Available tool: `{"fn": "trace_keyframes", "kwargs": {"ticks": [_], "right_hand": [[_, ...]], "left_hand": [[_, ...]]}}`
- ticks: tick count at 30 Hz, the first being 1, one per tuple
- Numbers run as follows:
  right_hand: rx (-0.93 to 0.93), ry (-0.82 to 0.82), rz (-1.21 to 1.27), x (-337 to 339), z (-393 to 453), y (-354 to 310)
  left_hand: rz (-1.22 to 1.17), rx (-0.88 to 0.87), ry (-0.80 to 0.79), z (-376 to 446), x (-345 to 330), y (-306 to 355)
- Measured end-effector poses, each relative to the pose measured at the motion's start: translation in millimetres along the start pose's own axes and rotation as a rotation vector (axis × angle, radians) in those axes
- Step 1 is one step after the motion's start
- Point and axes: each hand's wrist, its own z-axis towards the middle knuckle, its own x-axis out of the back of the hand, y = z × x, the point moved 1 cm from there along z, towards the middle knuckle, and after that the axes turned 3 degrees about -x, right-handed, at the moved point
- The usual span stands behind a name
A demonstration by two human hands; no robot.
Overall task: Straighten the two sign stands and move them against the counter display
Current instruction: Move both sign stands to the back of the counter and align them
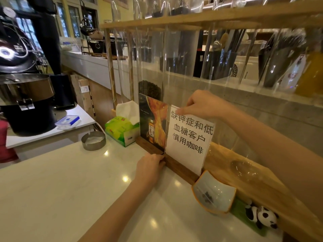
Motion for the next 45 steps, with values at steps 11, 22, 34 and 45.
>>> {"fn": "trace_keyframes", "kwargs": {"ticks": [11,22,34,45], "right_hand": [[0.067,0.031,0.043,-23.9,51.6,-41.0],[0.063,0.141,-0.024,-29.5,65.2,-40.4],[0.086,0.14,-0.049,-28.2,61.6,-40.7],[0.075,0.073,0.065,-30.8,48.3,-32.1]], "left_hand": [[-0.144,-0.07,0.056,-0.8,-8.4,-22.2],[-0.119,-0.132,0.059,10.3,-14.5,-23.8],[0.04,-0.133,0.0,18.7,-21.5,-24.0],[0.074,-0.104,-0.014,16.2,-21.9,-19.7]]}}
